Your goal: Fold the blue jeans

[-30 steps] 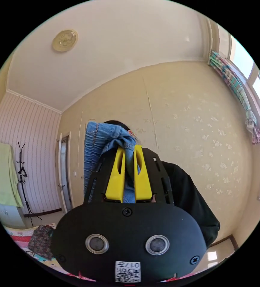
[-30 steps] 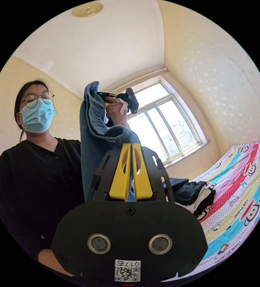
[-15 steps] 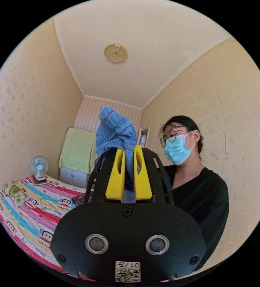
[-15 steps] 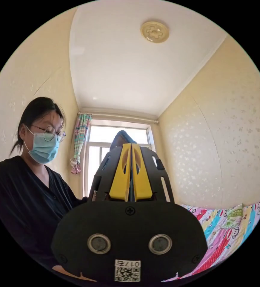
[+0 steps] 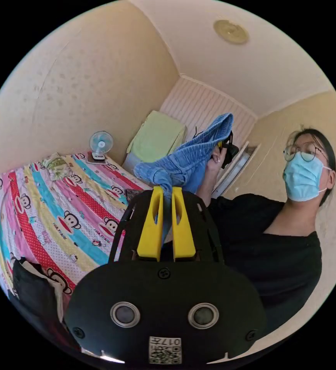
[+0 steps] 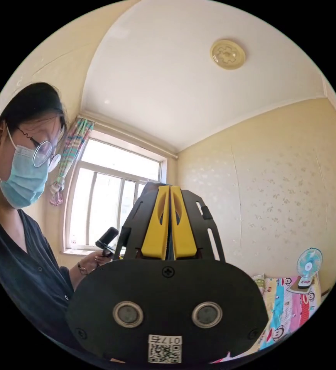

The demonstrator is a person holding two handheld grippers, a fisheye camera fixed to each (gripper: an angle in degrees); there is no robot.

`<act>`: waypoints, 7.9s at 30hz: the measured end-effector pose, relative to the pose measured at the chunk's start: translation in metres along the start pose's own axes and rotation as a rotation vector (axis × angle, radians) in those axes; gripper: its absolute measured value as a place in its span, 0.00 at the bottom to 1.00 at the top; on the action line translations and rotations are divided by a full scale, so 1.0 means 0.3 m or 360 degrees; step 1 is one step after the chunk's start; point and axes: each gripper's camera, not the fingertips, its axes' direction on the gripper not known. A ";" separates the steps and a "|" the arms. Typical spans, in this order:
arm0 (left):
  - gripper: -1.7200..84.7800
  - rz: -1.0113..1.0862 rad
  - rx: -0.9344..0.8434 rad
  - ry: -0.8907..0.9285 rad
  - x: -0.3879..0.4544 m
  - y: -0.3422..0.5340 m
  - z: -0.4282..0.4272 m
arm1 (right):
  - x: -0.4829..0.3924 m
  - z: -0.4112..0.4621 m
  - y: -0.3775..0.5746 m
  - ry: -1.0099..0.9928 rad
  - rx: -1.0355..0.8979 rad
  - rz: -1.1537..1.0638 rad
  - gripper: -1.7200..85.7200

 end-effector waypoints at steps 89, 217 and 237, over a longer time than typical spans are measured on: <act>0.14 -0.1208 -0.0705 0.0221 -2.022 1.361 -1.599 | 2.327 -0.164 2.022 0.0716 -0.2560 0.1848 0.09; 0.11 -0.1474 -0.1022 -0.0090 -1.868 1.129 -1.958 | 1.911 0.487 2.383 0.0569 -0.2873 0.1788 0.07; 0.12 -0.1558 -0.1037 -0.0137 -1.701 1.171 -1.908 | 1.898 0.403 2.417 0.0392 -0.2519 0.1855 0.06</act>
